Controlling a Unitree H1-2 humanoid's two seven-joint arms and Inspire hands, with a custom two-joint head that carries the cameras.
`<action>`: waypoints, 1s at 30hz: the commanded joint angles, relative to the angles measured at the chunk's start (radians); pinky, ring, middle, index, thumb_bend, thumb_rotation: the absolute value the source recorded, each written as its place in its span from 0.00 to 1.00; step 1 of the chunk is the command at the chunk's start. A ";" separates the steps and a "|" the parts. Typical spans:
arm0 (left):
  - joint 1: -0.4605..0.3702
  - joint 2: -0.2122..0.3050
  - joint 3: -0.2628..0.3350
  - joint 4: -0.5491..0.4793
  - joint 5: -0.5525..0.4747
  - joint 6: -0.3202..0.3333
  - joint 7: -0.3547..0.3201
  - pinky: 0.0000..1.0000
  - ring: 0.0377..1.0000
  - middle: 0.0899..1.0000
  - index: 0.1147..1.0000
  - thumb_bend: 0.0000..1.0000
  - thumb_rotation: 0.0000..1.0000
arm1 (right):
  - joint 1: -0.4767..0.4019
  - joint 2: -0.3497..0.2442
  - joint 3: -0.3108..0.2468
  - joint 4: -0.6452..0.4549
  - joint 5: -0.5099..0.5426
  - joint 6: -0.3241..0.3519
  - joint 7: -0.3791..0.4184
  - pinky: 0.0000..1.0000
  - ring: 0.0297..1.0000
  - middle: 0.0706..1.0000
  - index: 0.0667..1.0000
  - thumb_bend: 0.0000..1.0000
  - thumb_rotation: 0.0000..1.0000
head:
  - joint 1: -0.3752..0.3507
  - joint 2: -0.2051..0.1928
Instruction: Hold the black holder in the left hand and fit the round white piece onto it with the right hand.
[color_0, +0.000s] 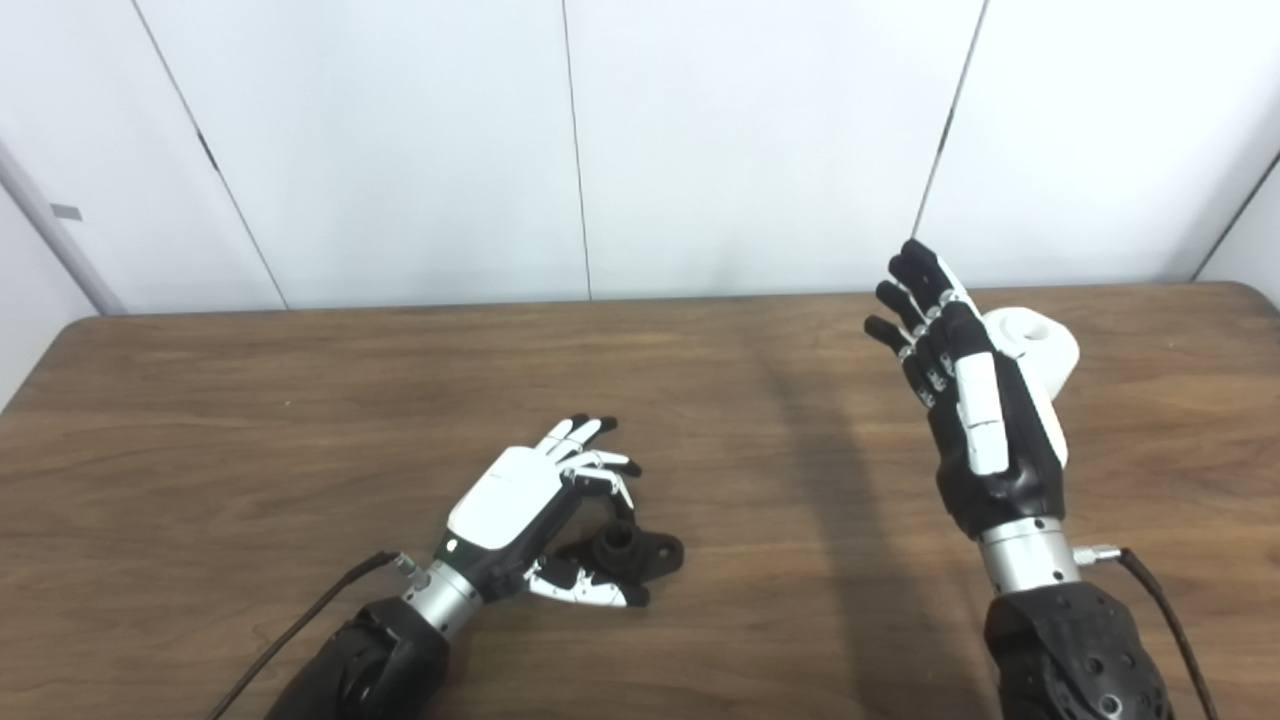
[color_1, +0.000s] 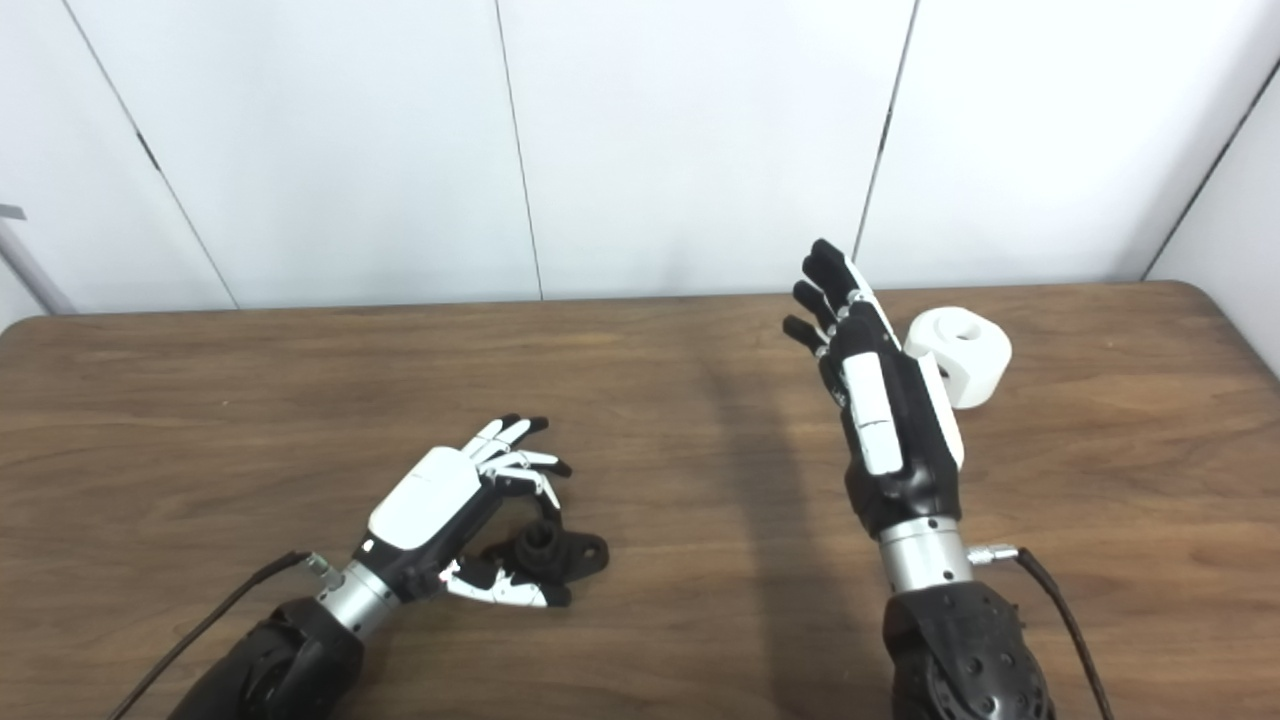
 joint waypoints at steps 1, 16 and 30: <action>-0.001 0.022 -0.011 0.015 0.030 -0.016 0.011 1.00 0.97 0.76 0.41 0.52 0.05 | -0.037 0.009 0.001 -0.040 0.002 -0.016 -0.003 0.86 0.92 0.93 0.90 0.57 0.91 | -0.001 0.001; 0.009 -0.015 0.008 0.045 -0.115 0.024 -0.069 1.00 0.98 0.77 0.41 0.52 0.05 | -0.028 0.009 0.001 -0.042 -0.002 -0.028 -0.005 0.86 0.93 0.93 0.90 0.58 0.91 | -0.009 -0.020; 0.001 0.006 0.019 0.049 -0.147 0.031 -0.100 1.00 0.98 0.76 0.41 0.52 0.05 | -0.041 -0.007 -0.006 -0.106 -0.007 -0.018 -0.005 0.86 0.93 0.92 0.90 0.56 0.91 | -0.030 -0.040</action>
